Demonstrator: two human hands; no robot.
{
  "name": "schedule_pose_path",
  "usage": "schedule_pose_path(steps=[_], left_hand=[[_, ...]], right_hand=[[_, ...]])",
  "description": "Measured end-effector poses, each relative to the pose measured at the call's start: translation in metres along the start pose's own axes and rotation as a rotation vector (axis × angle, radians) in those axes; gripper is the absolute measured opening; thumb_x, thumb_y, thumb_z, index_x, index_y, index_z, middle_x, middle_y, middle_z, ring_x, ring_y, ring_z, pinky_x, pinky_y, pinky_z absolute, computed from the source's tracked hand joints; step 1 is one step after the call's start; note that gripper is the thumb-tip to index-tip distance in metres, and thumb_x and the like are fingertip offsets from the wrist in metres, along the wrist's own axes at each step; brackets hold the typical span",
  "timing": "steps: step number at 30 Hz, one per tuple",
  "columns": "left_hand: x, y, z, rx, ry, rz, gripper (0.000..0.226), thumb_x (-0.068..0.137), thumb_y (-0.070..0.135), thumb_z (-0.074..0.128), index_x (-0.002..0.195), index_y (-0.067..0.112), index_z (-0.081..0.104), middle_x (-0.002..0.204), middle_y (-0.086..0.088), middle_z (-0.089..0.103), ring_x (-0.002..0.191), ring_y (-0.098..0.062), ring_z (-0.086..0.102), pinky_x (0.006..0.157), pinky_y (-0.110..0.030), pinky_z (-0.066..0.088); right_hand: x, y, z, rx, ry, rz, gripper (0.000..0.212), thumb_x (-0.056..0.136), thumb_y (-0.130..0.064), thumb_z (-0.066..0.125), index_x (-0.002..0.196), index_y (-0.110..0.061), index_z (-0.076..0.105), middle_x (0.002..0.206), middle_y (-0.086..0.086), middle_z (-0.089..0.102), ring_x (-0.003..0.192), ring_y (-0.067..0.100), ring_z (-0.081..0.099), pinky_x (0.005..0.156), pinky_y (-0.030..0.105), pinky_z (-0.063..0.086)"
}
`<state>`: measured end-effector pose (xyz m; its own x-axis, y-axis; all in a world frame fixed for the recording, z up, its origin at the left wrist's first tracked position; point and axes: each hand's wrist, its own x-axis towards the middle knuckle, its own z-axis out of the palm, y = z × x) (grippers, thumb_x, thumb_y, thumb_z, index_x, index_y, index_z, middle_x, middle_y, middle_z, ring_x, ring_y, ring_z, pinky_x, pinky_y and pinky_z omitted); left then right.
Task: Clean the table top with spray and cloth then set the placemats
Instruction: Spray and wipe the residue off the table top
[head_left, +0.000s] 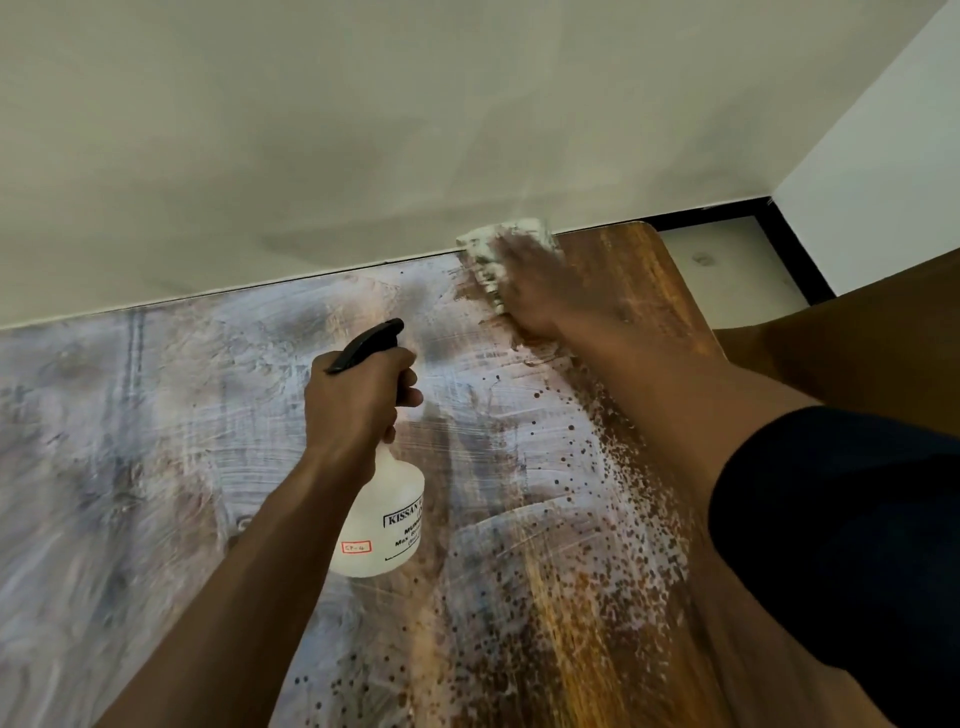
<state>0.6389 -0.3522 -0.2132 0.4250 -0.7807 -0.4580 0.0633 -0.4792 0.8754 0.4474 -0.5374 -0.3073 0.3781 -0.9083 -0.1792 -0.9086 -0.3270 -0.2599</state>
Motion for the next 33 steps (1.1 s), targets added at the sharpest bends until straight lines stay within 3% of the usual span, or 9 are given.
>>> schedule_pose_path(steps=[4,6,10,13,17,21,25,27,33], left_hand=[[0.004,0.001,0.001,-0.023,0.076,-0.011,0.030,0.094,0.013,0.073,0.076,0.037,0.073,0.058,-0.001,0.059,0.048,-0.016,0.049,0.050,-0.031,0.037],[0.006,0.001,0.001,-0.029,0.112,-0.022,0.028,0.091,0.014,0.074,0.069,0.031,0.070,0.055,-0.001,0.056,0.046,-0.017,0.045,0.052,-0.032,0.036],[0.003,0.006,0.002,-0.025,0.133,0.004,0.027,0.092,0.014,0.073,0.072,0.033,0.071,0.062,-0.004,0.071,0.060,-0.024,0.067,0.053,-0.031,0.040],[0.002,0.010,0.007,-0.020,0.129,0.008,0.025,0.091,0.012,0.071,0.080,0.035,0.072,0.071,-0.006,0.075,0.069,-0.024,0.076,0.051,-0.029,0.039],[0.003,0.012,0.016,-0.025,0.187,-0.019,0.023,0.090,0.013,0.073,0.079,0.033,0.071,0.053,0.003,0.063,0.065,-0.024,0.065,0.051,-0.030,0.038],[0.007,0.014,0.023,-0.013,0.207,-0.005,0.020,0.091,0.014,0.073,0.088,0.033,0.077,0.052,0.003,0.061,0.060,-0.025,0.060,0.050,-0.029,0.038],[0.013,0.020,0.027,0.019,0.156,0.012,0.038,0.093,0.013,0.068,0.122,0.036,0.074,0.068,-0.002,0.073,0.065,-0.020,0.077,0.043,-0.023,0.037],[0.014,0.022,0.028,0.006,0.189,0.005,0.033,0.092,0.014,0.069,0.119,0.031,0.074,0.070,-0.004,0.072,0.065,-0.019,0.077,0.042,-0.022,0.036],[0.011,0.026,0.018,-0.015,0.267,0.017,0.024,0.085,0.017,0.072,0.099,0.036,0.077,0.068,-0.002,0.066,0.053,-0.016,0.064,0.045,-0.025,0.038]], right_hand=[[-0.014,0.067,-0.011,0.006,0.063,0.183,0.059,0.109,-0.038,0.025,0.163,-0.025,0.006,0.171,0.001,0.001,0.157,0.023,0.001,0.125,0.056,0.013],[-0.013,0.077,-0.010,0.016,0.070,0.255,0.059,0.108,-0.038,0.024,0.163,-0.024,0.005,0.171,0.002,0.001,0.157,0.024,0.000,0.125,0.056,0.010],[-0.005,0.044,-0.001,0.051,0.107,0.334,0.061,0.107,-0.030,0.034,0.163,-0.023,0.013,0.171,0.001,0.009,0.157,0.027,0.006,0.124,0.056,0.007],[-0.006,-0.006,0.011,0.071,0.105,0.194,0.063,0.102,-0.024,0.040,0.162,-0.025,0.019,0.170,-0.002,0.016,0.156,0.025,0.013,0.125,0.056,0.012],[-0.026,-0.078,0.037,0.055,0.045,-0.109,0.064,0.102,-0.029,0.039,0.162,-0.024,0.016,0.170,0.000,0.015,0.157,0.026,0.008,0.123,0.053,0.003],[-0.040,-0.062,0.039,0.002,-0.016,-0.301,0.061,0.106,-0.034,0.027,0.163,-0.022,0.011,0.171,-0.001,0.006,0.158,0.019,0.001,0.125,0.047,0.002],[-0.043,-0.003,0.022,0.042,0.025,-0.146,0.057,0.108,-0.035,0.023,0.163,-0.027,0.010,0.170,-0.001,0.007,0.157,0.020,0.006,0.127,0.050,0.006],[-0.046,0.029,0.012,0.063,0.054,-0.029,0.056,0.109,-0.035,0.024,0.163,-0.028,0.009,0.170,-0.002,0.005,0.157,0.020,0.004,0.125,0.048,0.000],[-0.042,0.062,0.001,0.056,0.102,0.146,0.058,0.108,-0.034,0.026,0.163,-0.023,0.009,0.171,0.000,0.006,0.157,0.021,0.002,0.126,0.052,0.008]])
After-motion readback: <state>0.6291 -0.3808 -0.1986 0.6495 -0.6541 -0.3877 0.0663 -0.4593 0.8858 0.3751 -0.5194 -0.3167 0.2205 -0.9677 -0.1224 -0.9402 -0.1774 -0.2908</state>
